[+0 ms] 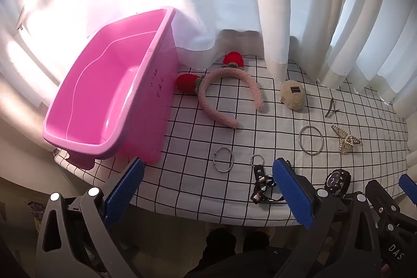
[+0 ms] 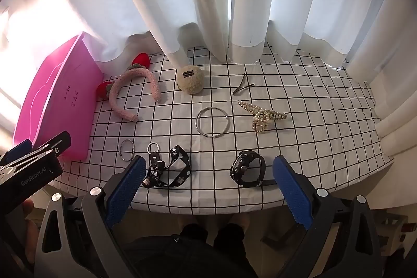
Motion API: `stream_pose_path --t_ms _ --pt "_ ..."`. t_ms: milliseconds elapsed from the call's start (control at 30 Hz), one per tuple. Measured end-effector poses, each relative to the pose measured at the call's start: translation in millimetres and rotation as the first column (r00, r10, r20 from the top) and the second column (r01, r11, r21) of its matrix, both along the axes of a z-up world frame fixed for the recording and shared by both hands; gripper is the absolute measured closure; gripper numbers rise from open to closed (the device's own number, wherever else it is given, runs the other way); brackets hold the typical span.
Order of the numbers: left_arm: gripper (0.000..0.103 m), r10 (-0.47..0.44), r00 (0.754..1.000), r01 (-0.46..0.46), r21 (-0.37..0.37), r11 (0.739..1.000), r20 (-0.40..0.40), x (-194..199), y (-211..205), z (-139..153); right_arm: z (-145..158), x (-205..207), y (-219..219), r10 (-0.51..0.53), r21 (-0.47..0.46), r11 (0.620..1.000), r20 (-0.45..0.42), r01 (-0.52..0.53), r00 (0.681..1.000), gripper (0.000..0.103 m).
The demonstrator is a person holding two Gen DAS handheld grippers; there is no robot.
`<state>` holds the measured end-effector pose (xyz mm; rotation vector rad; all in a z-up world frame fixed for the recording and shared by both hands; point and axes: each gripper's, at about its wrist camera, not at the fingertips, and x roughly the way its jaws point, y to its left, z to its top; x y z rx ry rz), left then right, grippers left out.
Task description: Organize jewelry
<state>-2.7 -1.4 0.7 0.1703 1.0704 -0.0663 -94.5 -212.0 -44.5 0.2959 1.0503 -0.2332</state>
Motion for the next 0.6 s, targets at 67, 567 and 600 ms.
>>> stream_pose_path --t_ms 67,567,600 --pt "0.006 0.0 1.0 0.0 0.0 1.0 0.0 -0.1 0.6 0.1 1.7 -2.2 1.6 0.0 0.0 1.0 0.0 0.0 1.0 0.01" --pt "0.006 0.001 1.0 -0.001 -0.001 1.0 -0.004 1.5 1.5 0.9 3.7 -3.3 1.6 -0.001 0.005 1.0 0.004 0.001 1.0 0.01" --pt "0.006 0.001 1.0 -0.001 -0.002 1.0 -0.004 2.0 2.2 1.0 3.4 -3.1 2.1 -0.001 0.005 1.0 0.004 0.001 1.0 0.01"
